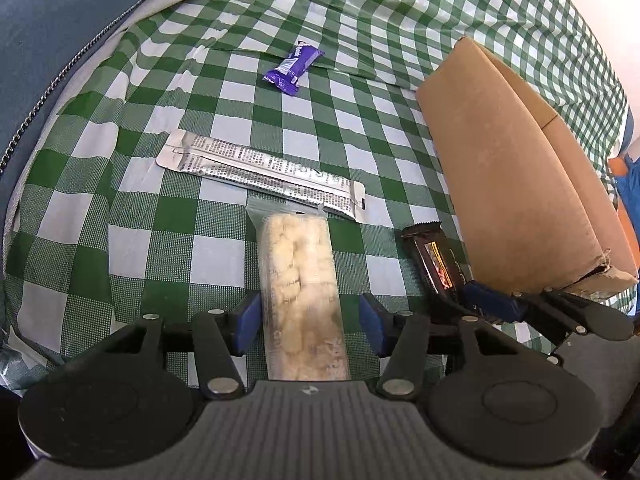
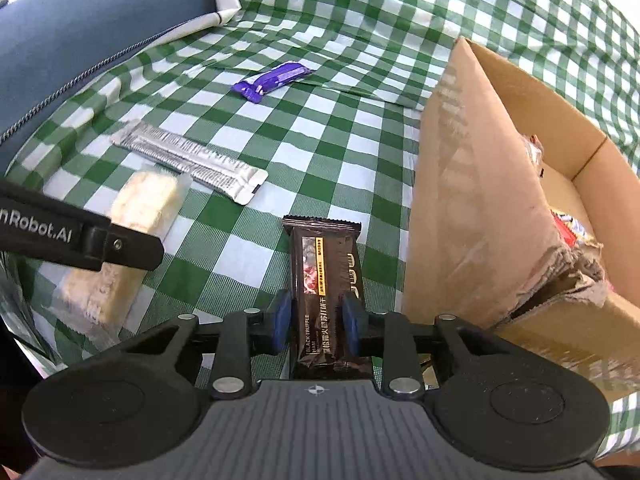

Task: Organize snacks
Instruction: 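Lift the rice cracker bar and chocolate bar toward the box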

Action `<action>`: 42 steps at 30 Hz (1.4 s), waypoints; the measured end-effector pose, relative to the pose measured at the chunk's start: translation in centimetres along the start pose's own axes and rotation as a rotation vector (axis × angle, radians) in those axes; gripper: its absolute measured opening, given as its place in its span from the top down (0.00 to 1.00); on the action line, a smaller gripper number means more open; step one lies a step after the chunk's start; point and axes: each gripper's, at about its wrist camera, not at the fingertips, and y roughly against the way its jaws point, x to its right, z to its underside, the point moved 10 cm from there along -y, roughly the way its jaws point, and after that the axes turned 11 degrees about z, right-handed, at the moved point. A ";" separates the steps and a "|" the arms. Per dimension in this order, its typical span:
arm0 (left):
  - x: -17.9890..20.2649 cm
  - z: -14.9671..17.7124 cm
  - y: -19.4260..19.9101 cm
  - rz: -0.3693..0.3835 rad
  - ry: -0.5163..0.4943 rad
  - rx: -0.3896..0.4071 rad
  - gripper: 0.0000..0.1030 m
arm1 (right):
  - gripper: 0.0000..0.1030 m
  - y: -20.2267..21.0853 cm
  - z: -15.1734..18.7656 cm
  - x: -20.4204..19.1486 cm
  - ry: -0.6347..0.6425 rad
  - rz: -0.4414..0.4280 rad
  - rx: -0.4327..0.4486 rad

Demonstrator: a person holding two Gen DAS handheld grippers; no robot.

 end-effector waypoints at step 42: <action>-0.6 -0.8 0.8 -0.047 -0.010 0.041 0.60 | 0.64 0.4 -1.3 -0.2 0.038 0.063 0.101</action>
